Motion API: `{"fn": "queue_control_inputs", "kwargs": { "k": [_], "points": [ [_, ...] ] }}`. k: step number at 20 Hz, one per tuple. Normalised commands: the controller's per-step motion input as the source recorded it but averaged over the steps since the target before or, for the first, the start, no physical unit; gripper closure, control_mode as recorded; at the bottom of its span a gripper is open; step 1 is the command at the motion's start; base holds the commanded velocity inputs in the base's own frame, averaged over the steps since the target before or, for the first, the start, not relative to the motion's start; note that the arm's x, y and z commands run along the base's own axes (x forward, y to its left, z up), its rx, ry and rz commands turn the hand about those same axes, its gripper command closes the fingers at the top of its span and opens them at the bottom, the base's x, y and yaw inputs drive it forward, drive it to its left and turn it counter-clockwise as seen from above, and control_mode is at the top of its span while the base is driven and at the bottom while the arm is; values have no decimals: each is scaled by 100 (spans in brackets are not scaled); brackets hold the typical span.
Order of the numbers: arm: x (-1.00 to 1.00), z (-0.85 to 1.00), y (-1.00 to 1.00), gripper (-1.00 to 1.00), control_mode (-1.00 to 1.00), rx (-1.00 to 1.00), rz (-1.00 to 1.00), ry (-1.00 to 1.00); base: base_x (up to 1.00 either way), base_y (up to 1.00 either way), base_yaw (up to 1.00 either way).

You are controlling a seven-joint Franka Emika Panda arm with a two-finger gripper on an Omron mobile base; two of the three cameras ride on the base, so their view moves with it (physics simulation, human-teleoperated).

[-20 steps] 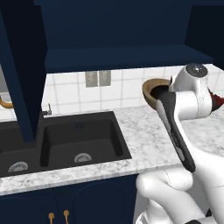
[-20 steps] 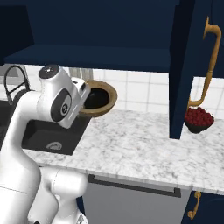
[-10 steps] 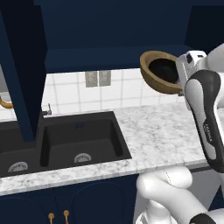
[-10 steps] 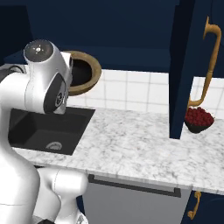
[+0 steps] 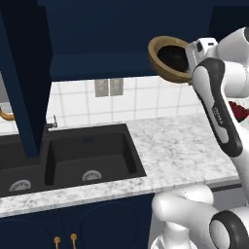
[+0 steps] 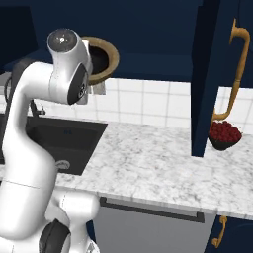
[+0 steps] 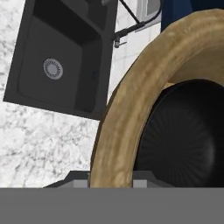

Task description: Pick up the bowls on the counter and stack them on top of one another in the open cabinet. Place the smaller bowl on top of the larger bowl.

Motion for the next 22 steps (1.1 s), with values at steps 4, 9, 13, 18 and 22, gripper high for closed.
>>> {"fn": "queue_control_inputs", "kwargs": {
  "k": [4, 9, 13, 18, 22],
  "points": [
    [100, 0, 0, 100, -100, -2, 0, 1, 0, 0, 0],
    [98, 4, 0, 100, -100, 0, 0, 4, 0, 0, 0],
    [85, 1, 0, 100, -100, 0, 0, 3, 0, 0, 0],
    [89, 0, 0, 100, -100, -2, 0, 0, 0, 0, 0],
    [49, 0, 0, -100, -100, -2, 0, 0, 0, 0, 0]
  ]
}}
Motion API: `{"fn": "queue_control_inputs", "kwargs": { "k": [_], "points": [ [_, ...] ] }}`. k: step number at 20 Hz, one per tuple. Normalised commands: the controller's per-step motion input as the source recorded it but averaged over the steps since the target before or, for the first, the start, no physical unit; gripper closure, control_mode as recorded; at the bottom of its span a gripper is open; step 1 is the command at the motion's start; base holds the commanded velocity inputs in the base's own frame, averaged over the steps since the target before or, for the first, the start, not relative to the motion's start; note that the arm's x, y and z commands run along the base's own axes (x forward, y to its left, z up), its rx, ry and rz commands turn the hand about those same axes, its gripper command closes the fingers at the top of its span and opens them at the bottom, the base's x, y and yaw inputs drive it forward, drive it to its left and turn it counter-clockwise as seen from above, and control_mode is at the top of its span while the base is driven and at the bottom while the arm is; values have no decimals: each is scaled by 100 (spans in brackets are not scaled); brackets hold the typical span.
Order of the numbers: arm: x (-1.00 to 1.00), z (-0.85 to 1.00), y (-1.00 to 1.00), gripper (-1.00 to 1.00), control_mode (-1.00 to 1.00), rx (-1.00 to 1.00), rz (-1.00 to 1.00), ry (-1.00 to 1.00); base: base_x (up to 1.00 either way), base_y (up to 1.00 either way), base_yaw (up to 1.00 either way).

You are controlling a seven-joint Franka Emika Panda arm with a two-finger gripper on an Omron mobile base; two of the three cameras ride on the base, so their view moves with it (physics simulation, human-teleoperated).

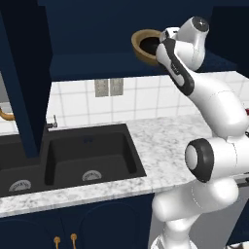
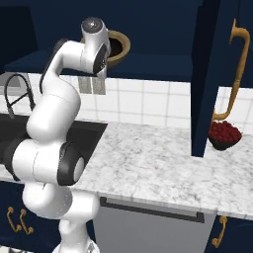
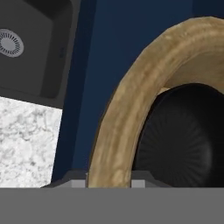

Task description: Pick up the bowls on the counter and stack them on top of one another in the open cabinet. Place the smaller bowl on top of the larger bowl.

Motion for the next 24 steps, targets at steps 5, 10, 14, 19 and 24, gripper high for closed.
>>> {"fn": "queue_control_inputs", "kwargs": {
  "k": [5, 10, 14, 19, 24],
  "points": [
    [-24, 0, 0, -100, -100, 0, 0, -2, 0, 0, 0],
    [-80, 13, 0, -100, -100, 0, 0, -22, 0, 0, 0],
    [-100, 11, -2, -100, -100, 0, 3, -44, 0, 0, 0],
    [-100, -80, -7, -100, -100, -3, 2, -22, 0, 0, 0],
    [-100, -100, -2, -100, -100, -23, 1, -2, 0, 0, 0]
  ]
}}
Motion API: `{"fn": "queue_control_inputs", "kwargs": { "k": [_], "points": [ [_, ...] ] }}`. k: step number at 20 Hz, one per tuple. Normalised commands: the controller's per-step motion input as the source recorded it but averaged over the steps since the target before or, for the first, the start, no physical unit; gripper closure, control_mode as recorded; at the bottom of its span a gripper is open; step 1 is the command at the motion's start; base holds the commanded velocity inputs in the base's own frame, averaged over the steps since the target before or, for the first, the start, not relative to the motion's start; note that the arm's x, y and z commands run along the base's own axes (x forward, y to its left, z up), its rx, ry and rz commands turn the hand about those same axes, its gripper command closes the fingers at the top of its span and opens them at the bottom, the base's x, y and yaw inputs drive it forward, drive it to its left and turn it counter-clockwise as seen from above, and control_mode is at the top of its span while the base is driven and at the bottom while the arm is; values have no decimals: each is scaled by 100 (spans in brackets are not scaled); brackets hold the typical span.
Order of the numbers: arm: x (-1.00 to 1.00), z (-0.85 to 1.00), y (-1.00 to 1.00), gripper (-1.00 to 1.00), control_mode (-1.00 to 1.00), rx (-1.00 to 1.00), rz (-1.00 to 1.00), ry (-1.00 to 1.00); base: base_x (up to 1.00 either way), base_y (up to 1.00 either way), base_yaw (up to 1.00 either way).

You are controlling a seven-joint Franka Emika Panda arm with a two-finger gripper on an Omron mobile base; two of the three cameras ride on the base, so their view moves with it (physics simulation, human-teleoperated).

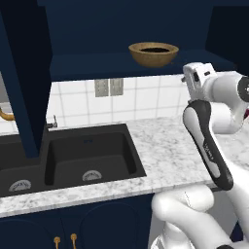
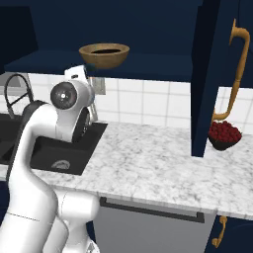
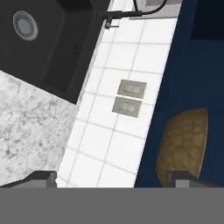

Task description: Pick up the bowls on the counter and stack them on top of one another in the open cabinet. Place the smaller bowl on top of the larger bowl.

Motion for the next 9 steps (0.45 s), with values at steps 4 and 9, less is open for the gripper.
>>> {"fn": "queue_control_inputs", "kwargs": {
  "k": [4, 9],
  "points": [
    [-100, -100, -5, -100, -100, -32, 2, -7, 0, 0, 0],
    [-80, -1, 1, -100, -100, -14, 1, -54, 0, 0, 0]
  ]
}}
